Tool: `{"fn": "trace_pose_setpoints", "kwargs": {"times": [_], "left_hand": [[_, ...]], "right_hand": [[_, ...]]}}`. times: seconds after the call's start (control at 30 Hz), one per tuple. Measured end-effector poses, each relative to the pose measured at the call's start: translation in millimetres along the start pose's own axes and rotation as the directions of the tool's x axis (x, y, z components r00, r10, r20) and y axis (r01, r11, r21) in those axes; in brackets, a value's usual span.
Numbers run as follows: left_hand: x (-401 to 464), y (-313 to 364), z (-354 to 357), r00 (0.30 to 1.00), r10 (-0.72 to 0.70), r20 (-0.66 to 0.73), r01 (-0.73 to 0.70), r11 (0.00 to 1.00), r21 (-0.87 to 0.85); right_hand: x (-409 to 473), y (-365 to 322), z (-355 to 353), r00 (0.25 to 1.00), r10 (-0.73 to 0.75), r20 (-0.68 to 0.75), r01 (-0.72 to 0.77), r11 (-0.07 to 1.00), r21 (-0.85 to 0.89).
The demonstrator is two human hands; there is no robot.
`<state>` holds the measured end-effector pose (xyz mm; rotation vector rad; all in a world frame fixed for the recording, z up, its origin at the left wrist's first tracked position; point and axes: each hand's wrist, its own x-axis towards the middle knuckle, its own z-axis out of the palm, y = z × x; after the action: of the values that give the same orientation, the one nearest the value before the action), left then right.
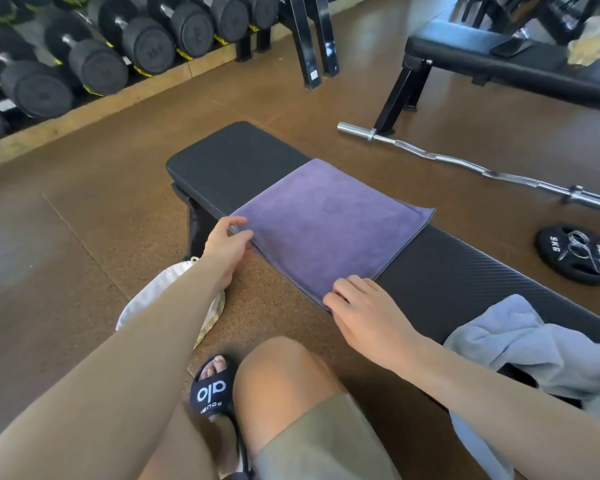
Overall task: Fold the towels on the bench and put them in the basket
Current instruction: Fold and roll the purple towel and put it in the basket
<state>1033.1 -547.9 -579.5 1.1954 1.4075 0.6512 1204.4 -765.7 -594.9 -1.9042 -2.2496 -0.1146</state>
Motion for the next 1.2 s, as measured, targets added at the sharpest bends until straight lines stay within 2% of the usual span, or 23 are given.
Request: {"fn": "trace_pose_setpoints", "kwargs": {"times": [0.07, 0.3, 0.47, 0.6, 0.73, 0.9, 1.07, 1.13, 1.2], "left_hand": [[2.2, 2.6, -0.4, 0.998, 0.02, -0.055, -0.022, 0.999, -0.032], [-12.8, 15.6, -6.1, 0.969, 0.063, -0.24, -0.055, 0.998, 0.04], [-27.9, 25.2, -8.4, 0.957, 0.124, -0.262, -0.132, 0.991, -0.015], [-35.3, 28.8, -13.6, 0.964, 0.087, -0.251, -0.121, 0.985, -0.123], [-39.3, 28.6, -19.4, 0.966, 0.076, -0.246, -0.113, 0.983, -0.142], [-38.6, 43.7, -13.5, 0.929, 0.264, -0.259, -0.257, 0.964, 0.062], [-23.3, 86.3, 12.2, 0.919, 0.376, -0.118, -0.342, 0.91, 0.235], [-11.3, 105.4, 30.7, 0.903, 0.428, -0.049, -0.386, 0.854, 0.349], [5.0, 119.6, 49.9, 0.852, 0.522, 0.046, -0.467, 0.716, 0.519]], "right_hand": [[-1.3, -1.6, -1.2, 0.999, 0.037, -0.009, -0.036, 0.998, 0.048], [-15.1, -1.7, -4.4, 0.994, 0.095, -0.049, -0.087, 0.986, 0.143], [-23.8, -4.8, -12.0, 0.974, 0.19, -0.126, -0.154, 0.957, 0.247], [-27.5, -12.4, -19.7, 0.958, 0.232, -0.169, -0.163, 0.925, 0.342], [-28.4, -12.2, -20.0, 0.945, 0.292, -0.146, -0.192, 0.859, 0.474], [-21.4, -2.4, -36.0, 0.901, 0.414, -0.132, -0.243, 0.732, 0.636], [-10.3, 30.1, -59.7, 0.784, 0.617, -0.071, -0.397, 0.586, 0.707], [-3.4, 52.4, -58.6, 0.715, 0.699, -0.04, -0.468, 0.519, 0.715], [3.8, 77.3, -50.6, 0.648, 0.761, 0.042, -0.542, 0.421, 0.727]]}}
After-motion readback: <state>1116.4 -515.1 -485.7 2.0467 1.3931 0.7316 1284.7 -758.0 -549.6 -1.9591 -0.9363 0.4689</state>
